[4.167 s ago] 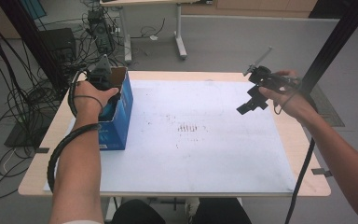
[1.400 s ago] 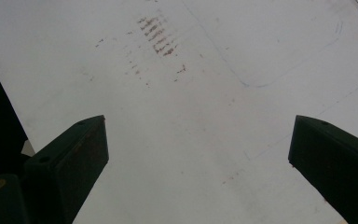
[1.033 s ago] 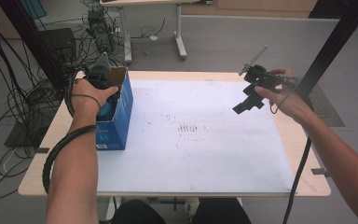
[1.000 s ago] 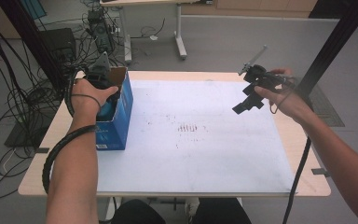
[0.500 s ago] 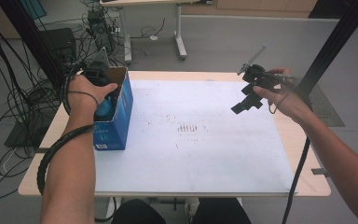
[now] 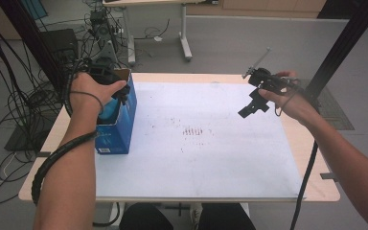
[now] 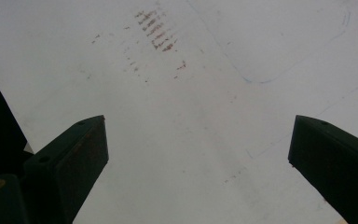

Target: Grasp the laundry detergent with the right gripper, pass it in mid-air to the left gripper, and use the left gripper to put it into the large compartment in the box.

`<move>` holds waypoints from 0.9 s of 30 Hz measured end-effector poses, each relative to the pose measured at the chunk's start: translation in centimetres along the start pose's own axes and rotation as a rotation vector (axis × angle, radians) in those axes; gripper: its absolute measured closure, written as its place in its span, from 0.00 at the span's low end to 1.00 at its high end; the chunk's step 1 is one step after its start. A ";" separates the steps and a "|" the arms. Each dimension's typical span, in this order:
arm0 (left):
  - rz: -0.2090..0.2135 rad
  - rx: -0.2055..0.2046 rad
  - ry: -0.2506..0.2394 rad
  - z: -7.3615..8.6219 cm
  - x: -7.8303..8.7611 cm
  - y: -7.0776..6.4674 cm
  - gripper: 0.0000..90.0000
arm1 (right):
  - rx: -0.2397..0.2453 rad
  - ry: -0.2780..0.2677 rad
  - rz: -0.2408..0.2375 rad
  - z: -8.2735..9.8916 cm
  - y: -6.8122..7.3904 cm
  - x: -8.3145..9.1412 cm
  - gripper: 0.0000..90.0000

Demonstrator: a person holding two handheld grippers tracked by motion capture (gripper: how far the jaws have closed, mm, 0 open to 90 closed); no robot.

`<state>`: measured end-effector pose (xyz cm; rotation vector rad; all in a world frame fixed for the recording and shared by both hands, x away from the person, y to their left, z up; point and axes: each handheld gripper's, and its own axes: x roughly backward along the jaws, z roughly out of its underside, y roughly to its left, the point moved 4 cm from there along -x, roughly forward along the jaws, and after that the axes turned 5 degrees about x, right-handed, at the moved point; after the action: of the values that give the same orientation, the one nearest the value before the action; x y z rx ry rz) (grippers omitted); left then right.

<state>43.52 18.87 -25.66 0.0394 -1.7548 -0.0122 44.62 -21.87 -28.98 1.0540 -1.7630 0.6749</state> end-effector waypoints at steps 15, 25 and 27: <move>0.056 -0.119 -0.039 1.5 0.8 -6.4 0.14 | -0.050 0.075 0.055 0.3 -1.9 1.0 0.05; 0.029 -0.155 -0.019 2.8 0.1 -7.7 0.14 | -0.053 0.130 0.068 -0.2 -3.1 -0.3 0.06; 0.028 -0.158 -0.015 2.8 0.1 -7.7 0.14 | -0.061 0.146 0.067 -0.3 -3.4 -0.6 0.06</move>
<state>40.86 11.14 -26.32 -0.1005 -1.7637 -0.1308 47.86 -23.00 -29.43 0.8857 -1.6879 0.7173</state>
